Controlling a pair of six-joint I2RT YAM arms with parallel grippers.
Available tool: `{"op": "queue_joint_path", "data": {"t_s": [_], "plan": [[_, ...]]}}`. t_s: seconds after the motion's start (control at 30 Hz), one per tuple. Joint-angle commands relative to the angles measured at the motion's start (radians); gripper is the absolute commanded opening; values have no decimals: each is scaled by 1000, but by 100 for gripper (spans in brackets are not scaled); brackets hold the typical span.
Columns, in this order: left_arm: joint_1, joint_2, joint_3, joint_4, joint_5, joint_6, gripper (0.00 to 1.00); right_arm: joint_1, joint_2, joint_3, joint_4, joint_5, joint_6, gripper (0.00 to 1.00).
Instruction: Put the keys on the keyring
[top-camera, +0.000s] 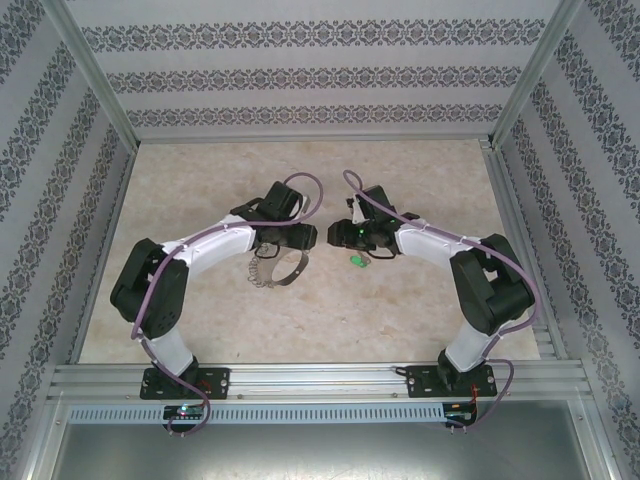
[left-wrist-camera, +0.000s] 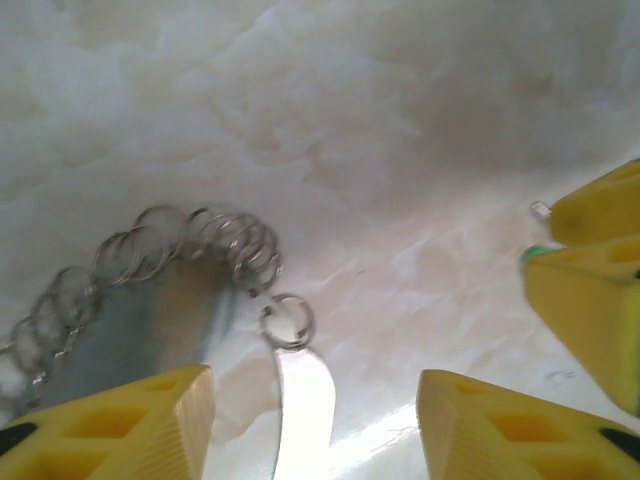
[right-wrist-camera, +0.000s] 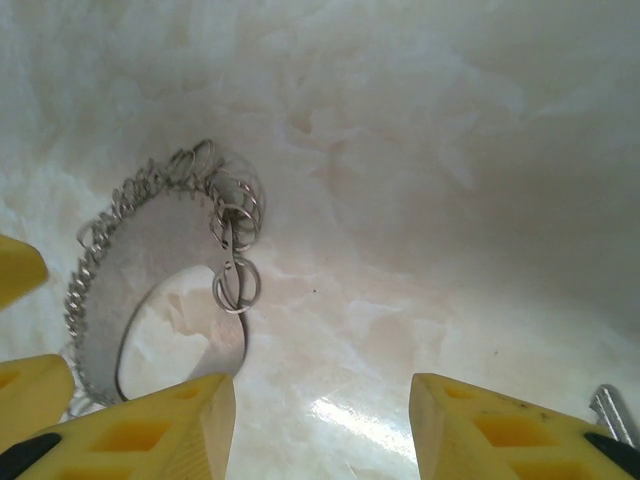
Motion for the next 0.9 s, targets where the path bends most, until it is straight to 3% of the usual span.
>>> {"op": "queue_joint_path", "data": {"t_s": [0.0,0.13,0.3,0.53,0.87], "plan": [[8,-54,-20,-51,-159,-34,65,37,31,25,-23,64,-110,52],[35,-147,-88,12,-217,-124,73,91,81,71,-60,124,-204,56],[81,-253,-176,77,-264,-208,76,151,154,164,-132,197,-291,60],[183,-360,-287,168,-177,-281,77,231,259,302,-240,325,-404,66],[207,-364,-316,220,-126,-276,78,264,376,427,-320,411,-449,65]]}}
